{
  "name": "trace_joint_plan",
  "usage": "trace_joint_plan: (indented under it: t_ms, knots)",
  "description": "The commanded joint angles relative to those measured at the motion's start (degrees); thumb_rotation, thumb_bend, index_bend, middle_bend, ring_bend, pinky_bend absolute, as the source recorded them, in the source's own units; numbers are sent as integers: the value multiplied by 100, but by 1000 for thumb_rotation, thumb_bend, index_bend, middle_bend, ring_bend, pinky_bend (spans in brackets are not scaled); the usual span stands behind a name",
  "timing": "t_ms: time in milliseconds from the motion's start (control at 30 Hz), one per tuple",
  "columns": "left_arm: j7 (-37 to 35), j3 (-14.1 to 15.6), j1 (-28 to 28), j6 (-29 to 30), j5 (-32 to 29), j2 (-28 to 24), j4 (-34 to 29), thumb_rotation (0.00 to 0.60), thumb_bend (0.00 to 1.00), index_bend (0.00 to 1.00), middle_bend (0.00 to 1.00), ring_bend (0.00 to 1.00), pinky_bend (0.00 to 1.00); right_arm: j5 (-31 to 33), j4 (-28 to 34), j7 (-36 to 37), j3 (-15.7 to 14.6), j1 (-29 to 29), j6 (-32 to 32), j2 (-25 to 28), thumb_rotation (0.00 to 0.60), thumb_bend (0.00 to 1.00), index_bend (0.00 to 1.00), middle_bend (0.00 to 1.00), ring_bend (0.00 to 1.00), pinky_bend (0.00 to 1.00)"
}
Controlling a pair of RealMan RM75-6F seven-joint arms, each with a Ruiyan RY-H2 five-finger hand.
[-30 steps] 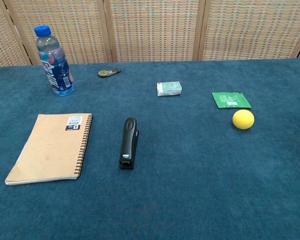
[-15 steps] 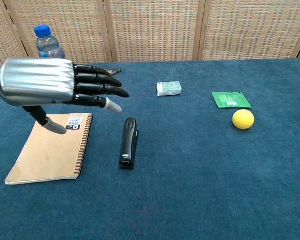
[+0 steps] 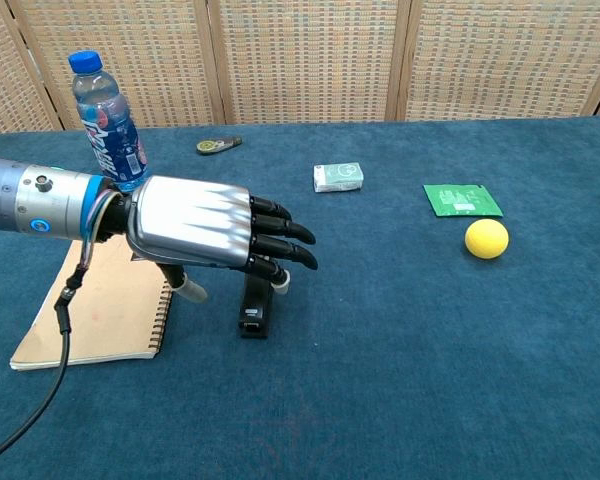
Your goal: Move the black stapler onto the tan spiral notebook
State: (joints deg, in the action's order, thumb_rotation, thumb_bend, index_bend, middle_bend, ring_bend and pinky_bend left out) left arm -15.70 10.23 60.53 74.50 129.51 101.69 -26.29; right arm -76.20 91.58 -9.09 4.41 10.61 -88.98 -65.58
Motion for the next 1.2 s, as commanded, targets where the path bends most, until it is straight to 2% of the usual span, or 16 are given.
trace_joint_plan:
  t_ms: [33,200,367,467,767,933,1067,1200]
  knots:
    - [-145,172,149,-92,-105,282,309,600,156,335,202,134,207,3,-14,8,40,-19,23,-2,600,0,0,0,0,0]
    - [-294,290,260,-104,-271,606,666,600,170,459,391,256,306,-21,-26,20,95,-41,87,2,600,0,0,0,0,0]
    - [-382,382,314,-66,-426,810,868,600,223,657,571,418,455,-77,-13,26,136,-86,73,13,600,0,0,0,0,0]
    - [-330,451,320,26,-499,888,982,600,246,722,624,469,496,-126,3,30,158,-114,55,22,600,0,0,0,0,0]
    - [-225,562,321,375,-680,731,1048,600,250,748,642,478,504,-229,53,74,182,-165,70,51,600,0,0,0,0,0]
    - [-143,640,108,948,-795,43,759,600,250,748,643,479,504,-337,117,58,166,-190,74,66,600,0,0,0,0,0]
    - [-167,744,-366,1362,-962,-598,328,600,250,759,652,490,513,-467,194,24,147,-233,21,83,600,0,0,0,0,0]
    - [-251,900,-780,1643,-998,-930,281,600,251,762,654,492,515,-530,312,-76,96,-254,54,106,600,0,0,0,0,0]
